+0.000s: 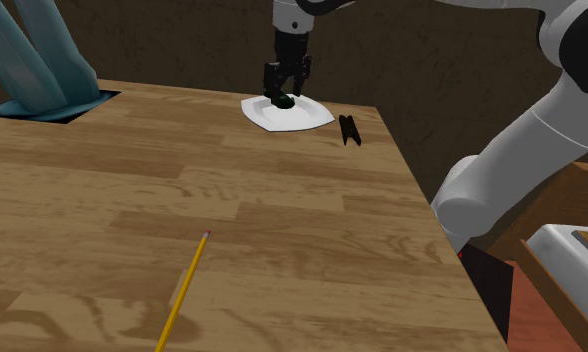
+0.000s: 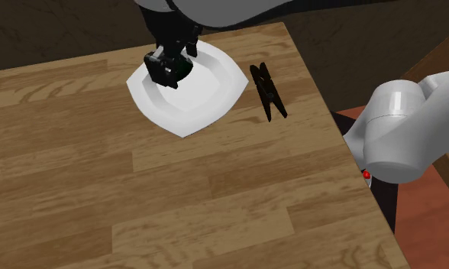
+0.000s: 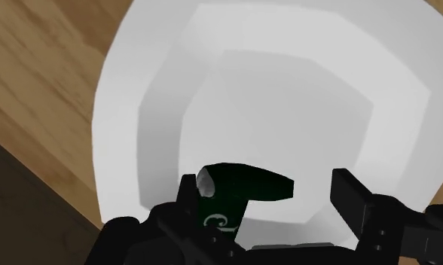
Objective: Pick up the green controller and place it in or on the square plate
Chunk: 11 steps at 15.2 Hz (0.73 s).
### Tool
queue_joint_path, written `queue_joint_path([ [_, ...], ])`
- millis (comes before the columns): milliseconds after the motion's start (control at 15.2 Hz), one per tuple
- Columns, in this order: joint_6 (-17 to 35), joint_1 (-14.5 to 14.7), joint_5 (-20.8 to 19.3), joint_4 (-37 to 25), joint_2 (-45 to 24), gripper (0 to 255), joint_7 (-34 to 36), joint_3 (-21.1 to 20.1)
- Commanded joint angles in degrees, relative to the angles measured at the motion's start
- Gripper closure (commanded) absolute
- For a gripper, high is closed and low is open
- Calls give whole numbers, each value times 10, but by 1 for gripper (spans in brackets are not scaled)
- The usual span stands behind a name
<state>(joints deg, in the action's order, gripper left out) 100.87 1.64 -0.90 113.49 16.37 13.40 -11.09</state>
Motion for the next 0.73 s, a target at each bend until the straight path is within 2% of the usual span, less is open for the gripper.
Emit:
queue_joint_path([
  [0, 0, 1, 2, 1, 0, 0, 0, -1],
  [132, -3, 0, 2, 2, 3, 0, -2, 1],
  [396, -76, 0, 1, -80, -5, 0, -1, -1],
  [660, -76, 0, 1, -80, -5, 0, -1, -1],
])
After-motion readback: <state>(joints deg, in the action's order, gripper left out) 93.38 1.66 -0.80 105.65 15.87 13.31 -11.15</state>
